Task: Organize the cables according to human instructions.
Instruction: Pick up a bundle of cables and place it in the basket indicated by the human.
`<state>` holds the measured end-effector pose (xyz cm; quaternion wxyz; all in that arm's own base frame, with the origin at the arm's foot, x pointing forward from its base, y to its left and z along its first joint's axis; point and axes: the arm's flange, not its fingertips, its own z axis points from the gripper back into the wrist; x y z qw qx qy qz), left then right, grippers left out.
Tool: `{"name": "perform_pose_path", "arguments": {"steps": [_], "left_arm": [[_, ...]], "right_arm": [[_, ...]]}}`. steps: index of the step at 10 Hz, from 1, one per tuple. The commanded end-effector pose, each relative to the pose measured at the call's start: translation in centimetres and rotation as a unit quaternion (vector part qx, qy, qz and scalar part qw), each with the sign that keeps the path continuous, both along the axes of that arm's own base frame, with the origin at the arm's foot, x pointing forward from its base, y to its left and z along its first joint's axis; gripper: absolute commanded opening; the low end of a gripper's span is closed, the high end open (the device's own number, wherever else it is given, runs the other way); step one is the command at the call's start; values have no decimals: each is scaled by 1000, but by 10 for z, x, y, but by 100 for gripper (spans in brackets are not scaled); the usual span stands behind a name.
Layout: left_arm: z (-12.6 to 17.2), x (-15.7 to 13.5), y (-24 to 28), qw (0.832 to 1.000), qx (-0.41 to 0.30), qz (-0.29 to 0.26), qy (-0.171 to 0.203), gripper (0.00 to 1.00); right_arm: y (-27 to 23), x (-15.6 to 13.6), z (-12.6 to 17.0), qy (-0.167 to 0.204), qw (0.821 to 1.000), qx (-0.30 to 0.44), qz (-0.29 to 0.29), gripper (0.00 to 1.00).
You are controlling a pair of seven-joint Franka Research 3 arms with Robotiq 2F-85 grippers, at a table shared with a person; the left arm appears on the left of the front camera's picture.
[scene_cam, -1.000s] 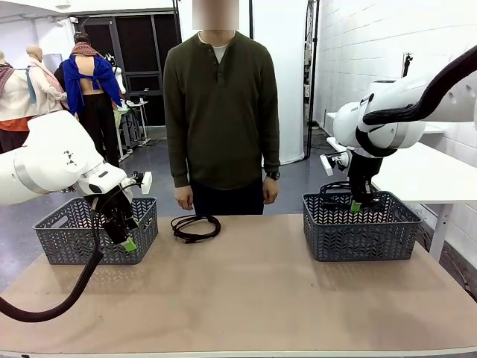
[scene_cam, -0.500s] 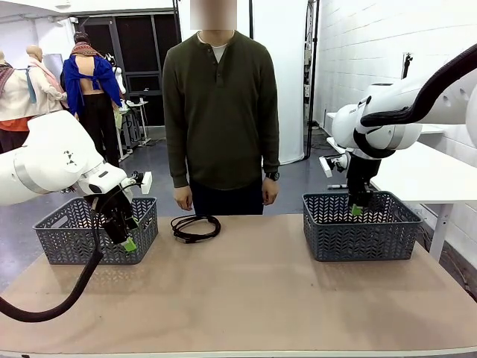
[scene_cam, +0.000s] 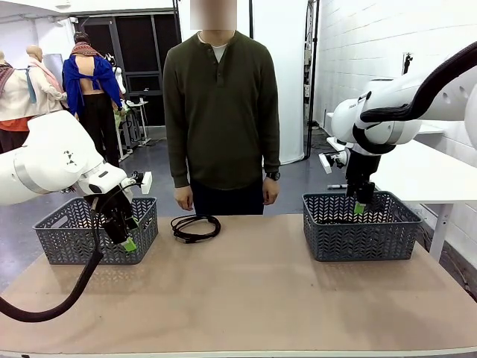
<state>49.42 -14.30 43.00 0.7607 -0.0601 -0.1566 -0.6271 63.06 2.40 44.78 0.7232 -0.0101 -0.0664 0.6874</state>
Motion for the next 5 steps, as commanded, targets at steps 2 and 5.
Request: {"name": "perform_pose_path", "arguments": {"steps": [2, 5], "left_arm": [[3, 0, 0, 1000, 1, 1, 5, 100], [3, 0, 0, 1000, 1, 1, 5, 100]], "right_arm": [[1, 6, 4, 4, 999, 0, -31, 100], [0, 0, 1, 3, 1000, 0, -2, 100]]}}
